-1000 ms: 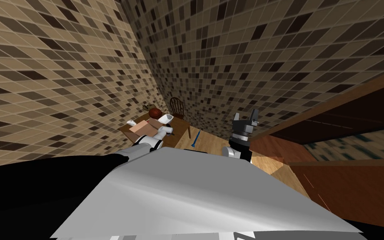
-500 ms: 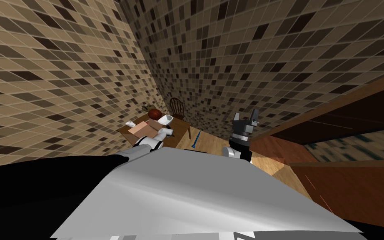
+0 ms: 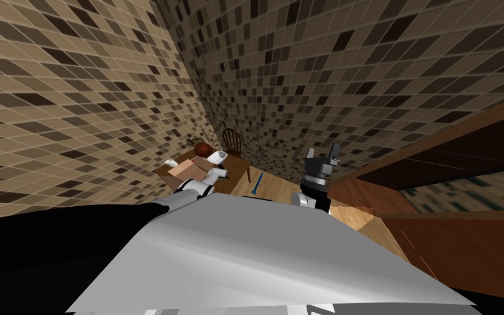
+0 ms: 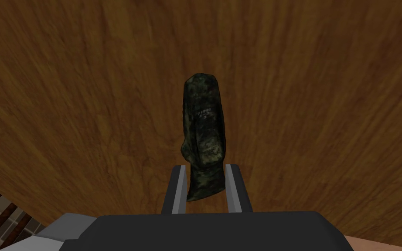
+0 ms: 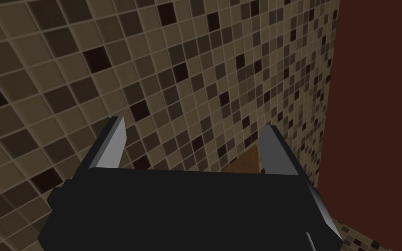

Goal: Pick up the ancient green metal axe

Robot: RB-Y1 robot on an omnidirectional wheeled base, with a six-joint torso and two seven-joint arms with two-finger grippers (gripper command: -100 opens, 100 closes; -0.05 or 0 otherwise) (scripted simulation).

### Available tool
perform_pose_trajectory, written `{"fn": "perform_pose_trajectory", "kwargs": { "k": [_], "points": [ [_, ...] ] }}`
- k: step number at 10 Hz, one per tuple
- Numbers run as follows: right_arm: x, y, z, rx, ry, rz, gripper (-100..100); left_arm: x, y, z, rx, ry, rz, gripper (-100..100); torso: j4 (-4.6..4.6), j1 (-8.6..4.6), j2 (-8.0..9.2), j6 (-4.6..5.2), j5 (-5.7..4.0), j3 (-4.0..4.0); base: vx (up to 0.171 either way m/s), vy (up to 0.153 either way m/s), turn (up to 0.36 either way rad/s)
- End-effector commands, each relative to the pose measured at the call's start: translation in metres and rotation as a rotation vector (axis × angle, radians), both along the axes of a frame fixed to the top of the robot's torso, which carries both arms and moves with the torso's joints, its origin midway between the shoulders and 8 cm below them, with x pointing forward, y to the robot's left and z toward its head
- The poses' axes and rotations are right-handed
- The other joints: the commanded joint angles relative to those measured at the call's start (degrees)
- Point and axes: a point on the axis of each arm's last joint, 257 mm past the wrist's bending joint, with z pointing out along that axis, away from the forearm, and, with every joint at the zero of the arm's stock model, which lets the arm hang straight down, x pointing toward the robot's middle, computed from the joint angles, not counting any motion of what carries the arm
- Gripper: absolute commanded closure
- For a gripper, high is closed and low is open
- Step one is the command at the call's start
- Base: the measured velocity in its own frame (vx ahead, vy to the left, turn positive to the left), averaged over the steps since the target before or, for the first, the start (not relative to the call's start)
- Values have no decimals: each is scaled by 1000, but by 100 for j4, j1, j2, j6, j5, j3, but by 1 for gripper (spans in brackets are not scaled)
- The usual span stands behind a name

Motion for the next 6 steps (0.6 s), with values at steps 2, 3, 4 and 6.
{"fn": "perform_pose_trajectory", "kwargs": {
  "k": [2,3,4,6],
  "points": [
    [0,0,0,0,0,0,0,0,0,0,0,0,0,0,0,0,0,0,0,0,0,0,0],
    [0,0,0,0,0,0,0,8,1,8,-1,1,-2,100,0,0,0,0,0,0,-39,-26,23],
    [0,0,0,0,0,0,0,14,1,15,-1,1,-5,100,2,-9,11,0,-2,6,-89,-45,25],
    [0,0,0,0,0,0,0,11,0,12,-1,-1,-4,0,4,-11,20,-2,-3,12,-25,-13,1]
  ]
}}
